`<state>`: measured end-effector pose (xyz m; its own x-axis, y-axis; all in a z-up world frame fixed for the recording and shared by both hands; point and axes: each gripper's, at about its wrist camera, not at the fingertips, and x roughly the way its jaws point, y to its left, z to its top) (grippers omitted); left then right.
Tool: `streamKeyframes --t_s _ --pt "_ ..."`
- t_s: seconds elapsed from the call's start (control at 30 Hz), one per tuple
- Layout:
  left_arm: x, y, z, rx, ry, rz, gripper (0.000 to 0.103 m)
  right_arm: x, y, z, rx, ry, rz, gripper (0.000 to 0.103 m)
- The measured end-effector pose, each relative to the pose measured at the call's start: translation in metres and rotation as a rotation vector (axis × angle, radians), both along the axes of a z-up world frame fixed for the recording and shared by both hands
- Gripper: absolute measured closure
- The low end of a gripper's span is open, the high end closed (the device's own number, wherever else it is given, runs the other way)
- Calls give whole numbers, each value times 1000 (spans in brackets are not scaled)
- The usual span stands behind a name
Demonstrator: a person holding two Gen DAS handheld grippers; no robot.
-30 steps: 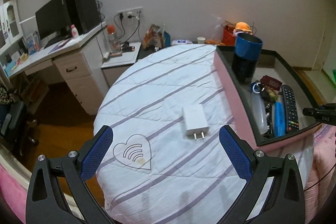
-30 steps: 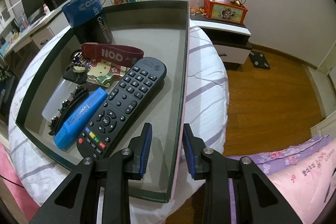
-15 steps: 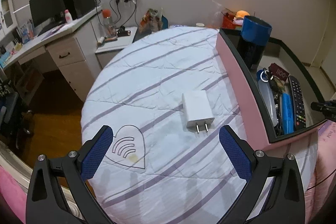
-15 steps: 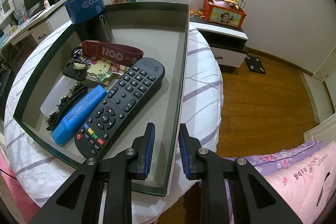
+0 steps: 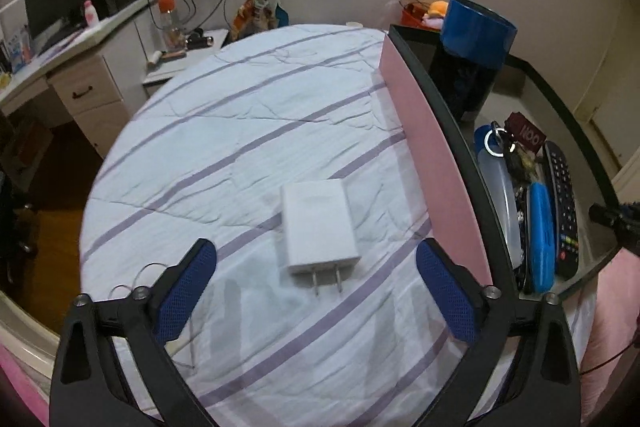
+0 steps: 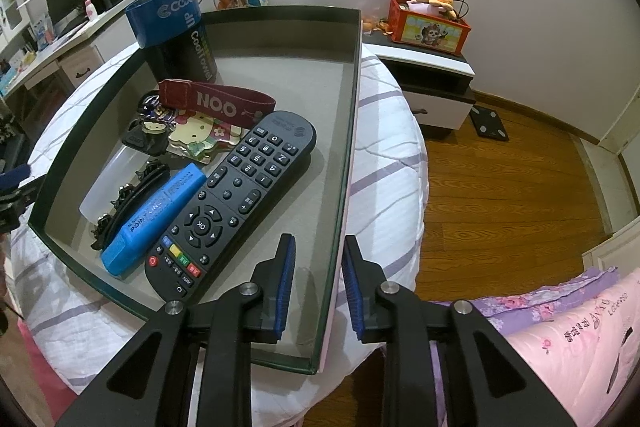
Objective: Organize rigid objects
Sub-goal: 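Grasp the white phone charger with the left gripper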
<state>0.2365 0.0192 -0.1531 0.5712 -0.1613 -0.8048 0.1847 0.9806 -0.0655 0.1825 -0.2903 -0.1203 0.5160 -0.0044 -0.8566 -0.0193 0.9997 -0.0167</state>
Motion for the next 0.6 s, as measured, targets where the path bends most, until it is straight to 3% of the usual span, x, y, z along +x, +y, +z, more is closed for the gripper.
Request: streamKeyframes --t_s 0.03,0.07,0.27,0.3,0.4,0.6 --pt "3 0 -1 -4 8 -2 22 0 0 0 -1 0 1 78" --pt "5 0 -3 -6 17 -3 24 0 0 0 -1 1 1 78" --pt "21 3 -18 -21 74 15 26 1 1 0 -1 1 2 78" --pt "22 3 -20 -14 70 16 32 0 1 0 -1 1 2 78" --pt "20 4 -19 6 54 5 63 1 2 0 0 1 1 78" --pt "1 14 -19 14 57 -11 63 1 1 0 3 0 -2 78"
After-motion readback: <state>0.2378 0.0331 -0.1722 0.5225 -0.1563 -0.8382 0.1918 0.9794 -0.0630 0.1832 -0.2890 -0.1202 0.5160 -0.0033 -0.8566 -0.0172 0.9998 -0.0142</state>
